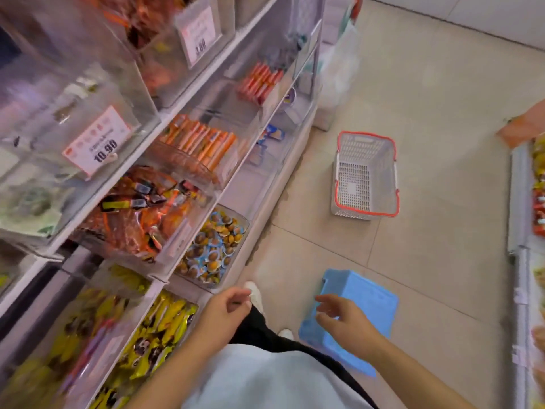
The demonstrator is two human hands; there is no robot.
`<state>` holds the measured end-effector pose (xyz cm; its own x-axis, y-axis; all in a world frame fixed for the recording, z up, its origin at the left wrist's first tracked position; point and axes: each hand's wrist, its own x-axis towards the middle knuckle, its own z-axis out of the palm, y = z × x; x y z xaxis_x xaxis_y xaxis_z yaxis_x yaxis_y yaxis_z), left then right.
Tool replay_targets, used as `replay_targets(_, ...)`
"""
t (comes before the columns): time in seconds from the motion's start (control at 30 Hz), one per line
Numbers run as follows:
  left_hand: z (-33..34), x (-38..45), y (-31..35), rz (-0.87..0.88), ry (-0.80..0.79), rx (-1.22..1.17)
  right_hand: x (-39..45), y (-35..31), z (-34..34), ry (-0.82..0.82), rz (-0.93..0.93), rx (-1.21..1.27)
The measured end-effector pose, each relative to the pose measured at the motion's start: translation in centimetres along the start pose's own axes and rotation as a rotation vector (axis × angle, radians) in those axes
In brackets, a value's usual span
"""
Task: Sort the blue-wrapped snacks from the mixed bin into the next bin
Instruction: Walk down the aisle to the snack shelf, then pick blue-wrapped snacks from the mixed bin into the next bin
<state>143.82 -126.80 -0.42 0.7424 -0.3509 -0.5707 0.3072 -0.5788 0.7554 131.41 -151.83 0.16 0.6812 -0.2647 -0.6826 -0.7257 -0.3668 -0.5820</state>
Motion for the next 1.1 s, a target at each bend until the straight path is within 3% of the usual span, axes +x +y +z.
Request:
replay_targets(0.2,-1.8,7.9,1.9,-0.064,0.026,0.027,7.9,-7.5,-3.1,-0.075,-0.088,-0.121)
replay_targets(0.37,-3.8,11.7,3.1,-0.108,0.026,0.123,13.6,-14.2,-3.6,-0.258,-0.132,-0.175)
replay_targets(0.73,-1.2,14.7,-1.3,-0.513,0.367,0.333,28.3,-19.1,-3.8,-0.679,-0.468,-0.921)
replay_targets(0.9,1.8,17.6,-2.2,-0.590,0.432,0.308,32.4,-20.3,-3.7,-0.806,-0.772,-1.186)
replay_targets(1.1,2.6,22.4,-9.3,-0.451,0.825,0.550,36.7,-16.1,4.1,-0.820,-1.192,-1.163)
